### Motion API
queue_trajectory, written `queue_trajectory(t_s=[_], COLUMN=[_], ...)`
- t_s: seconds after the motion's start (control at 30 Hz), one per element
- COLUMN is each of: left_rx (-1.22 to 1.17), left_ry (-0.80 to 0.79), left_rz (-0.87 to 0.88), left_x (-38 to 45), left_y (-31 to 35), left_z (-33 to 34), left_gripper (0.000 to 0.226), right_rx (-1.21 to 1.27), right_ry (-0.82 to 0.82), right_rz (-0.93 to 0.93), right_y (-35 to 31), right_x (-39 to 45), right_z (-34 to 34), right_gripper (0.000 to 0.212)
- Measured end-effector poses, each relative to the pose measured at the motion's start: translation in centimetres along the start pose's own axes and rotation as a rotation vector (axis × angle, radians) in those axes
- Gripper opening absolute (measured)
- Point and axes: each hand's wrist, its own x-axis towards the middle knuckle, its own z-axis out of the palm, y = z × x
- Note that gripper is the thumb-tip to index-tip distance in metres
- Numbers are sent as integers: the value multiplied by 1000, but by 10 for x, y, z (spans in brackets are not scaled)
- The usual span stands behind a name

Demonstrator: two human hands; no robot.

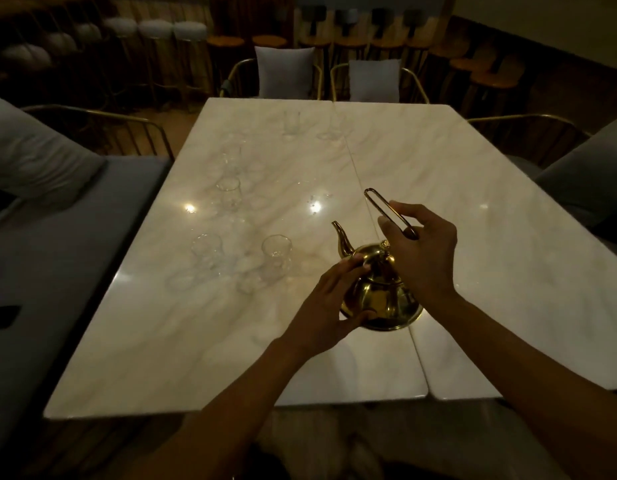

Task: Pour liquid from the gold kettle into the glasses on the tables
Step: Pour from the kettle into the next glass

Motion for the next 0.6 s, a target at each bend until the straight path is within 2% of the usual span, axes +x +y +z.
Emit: queue_trajectory(t_s=[0.27,0.6], left_rx=[-13,-159], left_ry=[-47,-124], left_rz=[-63,-96], left_x=[-26,-40], left_y=[-26,-73], left_z=[-33,-64], left_gripper=[72,71], right_rx=[44,-77], right_ry=[-76,-56], right_rz=[92,189], right_y=[-4,-28], right_x=[-15,-21], right_z=[46,104], right_gripper=[27,22])
